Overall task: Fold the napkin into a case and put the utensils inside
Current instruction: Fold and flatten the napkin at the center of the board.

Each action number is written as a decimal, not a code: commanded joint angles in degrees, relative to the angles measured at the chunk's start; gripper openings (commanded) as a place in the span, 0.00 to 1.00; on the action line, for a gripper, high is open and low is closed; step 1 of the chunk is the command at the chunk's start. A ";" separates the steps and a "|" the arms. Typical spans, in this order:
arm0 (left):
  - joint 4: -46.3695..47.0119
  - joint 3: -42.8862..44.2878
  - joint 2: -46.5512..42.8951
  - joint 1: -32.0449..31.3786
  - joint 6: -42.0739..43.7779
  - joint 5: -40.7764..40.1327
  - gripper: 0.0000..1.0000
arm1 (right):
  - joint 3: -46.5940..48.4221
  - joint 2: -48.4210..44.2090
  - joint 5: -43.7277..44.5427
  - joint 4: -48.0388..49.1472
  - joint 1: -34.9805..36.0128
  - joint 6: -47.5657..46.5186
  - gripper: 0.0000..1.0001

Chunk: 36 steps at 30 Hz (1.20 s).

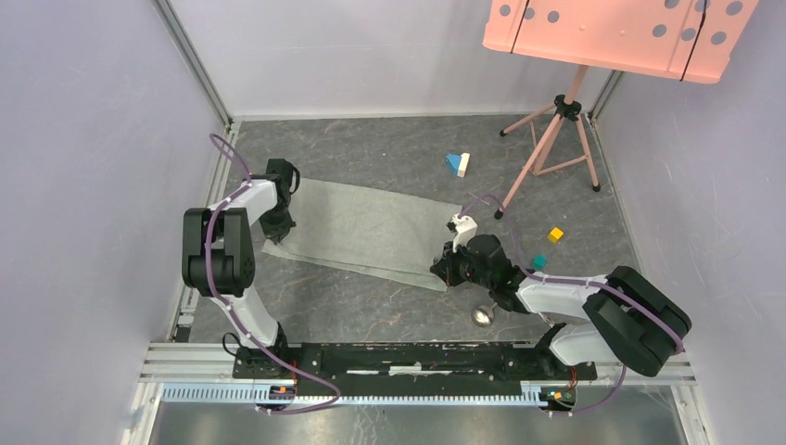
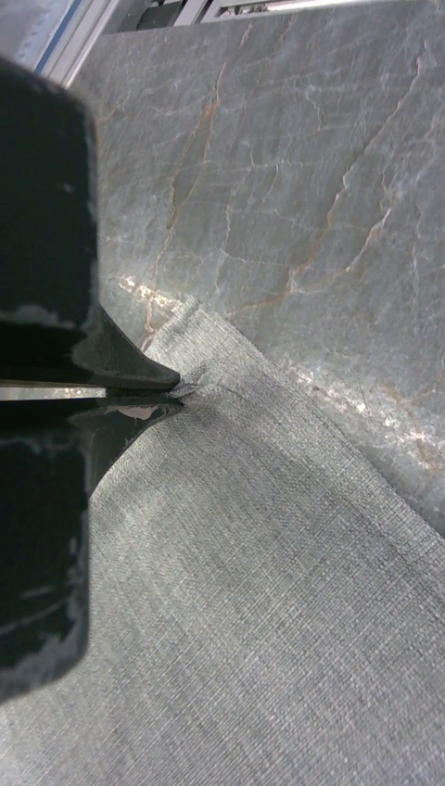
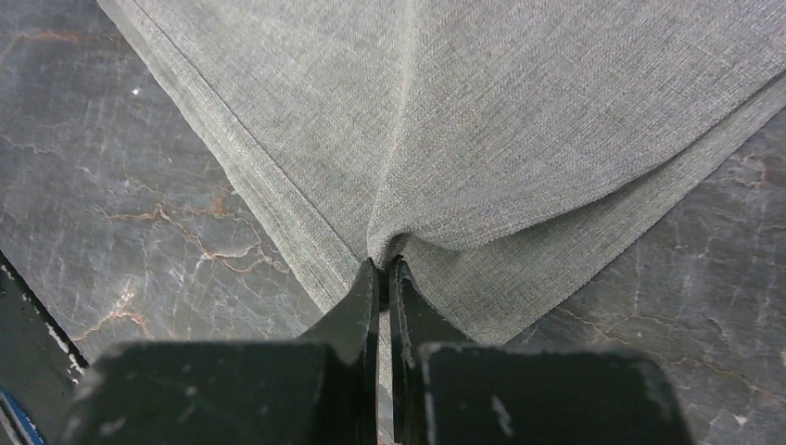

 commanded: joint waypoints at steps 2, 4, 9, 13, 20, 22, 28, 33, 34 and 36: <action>0.38 2.53 0.81 0.38 -2.97 -0.98 0.02 | 2.14 1.78 0.33 0.78 1.69 -0.08 0.03; 0.92 2.07 -0.56 0.37 -2.96 -2.22 0.02 | 2.15 1.29 0.90 0.48 2.09 -0.03 0.03; 0.87 1.85 -0.55 2.18 -2.87 -1.53 0.02 | 2.14 0.59 1.07 -0.11 3.00 0.37 0.04; 0.48 2.17 -0.16 2.75 -3.10 -1.18 0.02 | 2.14 0.54 1.32 -0.63 3.67 0.49 0.03; 0.52 2.12 0.03 3.35 -3.09 -0.92 0.02 | 2.06 0.67 1.86 -1.03 4.21 0.54 0.04; 0.43 2.39 0.68 3.34 -3.14 -0.57 0.02 | 1.96 1.19 1.79 -0.90 4.34 0.74 0.04; 0.09 3.44 2.49 3.81 -2.90 -0.03 0.02 | 2.16 2.19 1.76 -0.53 4.91 1.00 0.04; -0.37 3.09 2.16 4.20 -2.83 -0.38 0.02 | 2.32 2.78 2.03 -0.58 4.89 0.79 0.04; -0.30 2.78 1.82 4.23 -2.83 -0.69 0.02 | 2.24 2.89 2.05 -0.60 4.98 0.81 0.04; -0.33 2.27 1.28 4.20 -2.93 -1.36 0.02 | 2.33 3.11 2.03 -0.60 4.94 0.74 0.04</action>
